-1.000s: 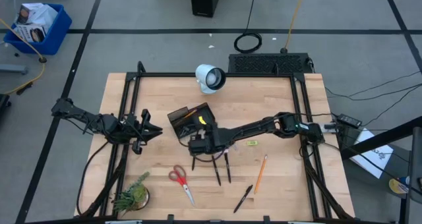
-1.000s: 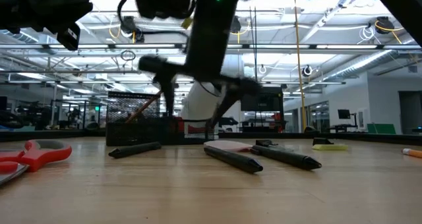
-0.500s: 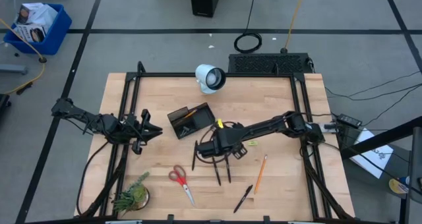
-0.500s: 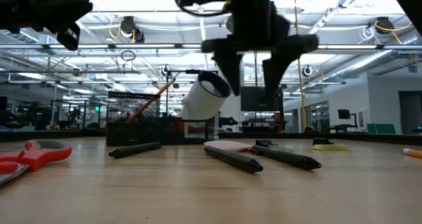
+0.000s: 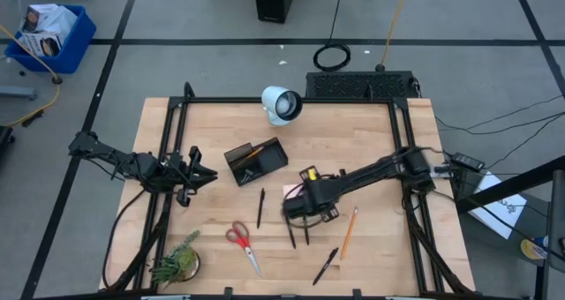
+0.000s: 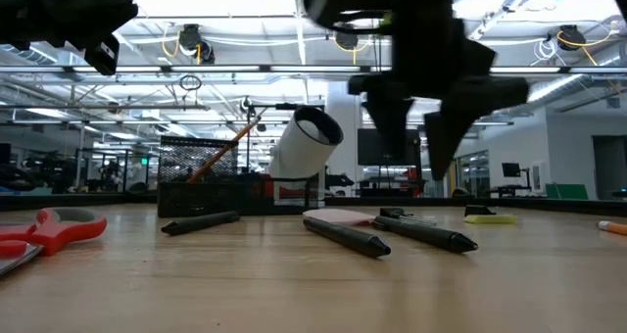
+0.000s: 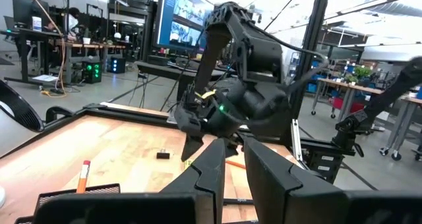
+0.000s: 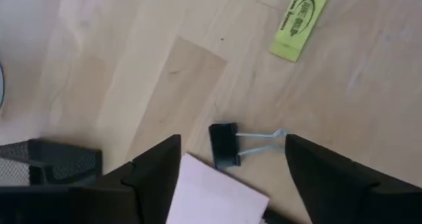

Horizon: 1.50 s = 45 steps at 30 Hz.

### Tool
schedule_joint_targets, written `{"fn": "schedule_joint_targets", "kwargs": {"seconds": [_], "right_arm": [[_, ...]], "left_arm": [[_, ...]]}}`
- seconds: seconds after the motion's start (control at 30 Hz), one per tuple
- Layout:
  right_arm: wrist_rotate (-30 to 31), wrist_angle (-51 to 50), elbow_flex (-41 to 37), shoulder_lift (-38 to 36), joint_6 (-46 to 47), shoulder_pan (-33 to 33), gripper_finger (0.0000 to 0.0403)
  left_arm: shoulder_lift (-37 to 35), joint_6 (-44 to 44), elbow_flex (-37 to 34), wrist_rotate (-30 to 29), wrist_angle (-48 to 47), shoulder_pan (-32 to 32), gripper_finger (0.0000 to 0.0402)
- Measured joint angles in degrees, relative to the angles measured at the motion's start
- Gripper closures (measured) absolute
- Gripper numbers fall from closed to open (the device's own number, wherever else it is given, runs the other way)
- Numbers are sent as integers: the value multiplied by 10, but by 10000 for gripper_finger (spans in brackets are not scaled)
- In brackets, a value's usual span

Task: Pick and place office supplies into organizer
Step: Put the black binder clip into the black desk organizer

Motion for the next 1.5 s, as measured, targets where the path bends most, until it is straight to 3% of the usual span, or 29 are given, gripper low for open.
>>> {"fn": "schedule_joint_targets", "kwargs": {"seconds": [0.27,0.4,0.57,0.73,0.97,1.5], "right_arm": [[-41,233,-271,-227,13,-42,204],[-104,277,-368,-309,-52,-113,200],[-136,287,-418,-366,-157,-178,170],[-166,279,-426,-373,-209,-211,136],[-182,299,-426,-336,-189,-221,100],[-182,322,-447,-315,-162,-220,101]], "left_arm": [[0,0,0,0,0,0,339],[0,0,0,0,0,0,339],[0,0,0,0,0,0,339],[0,0,0,0,0,0,339],[0,0,0,0,0,0,339],[0,0,0,0,0,0,339]]}}
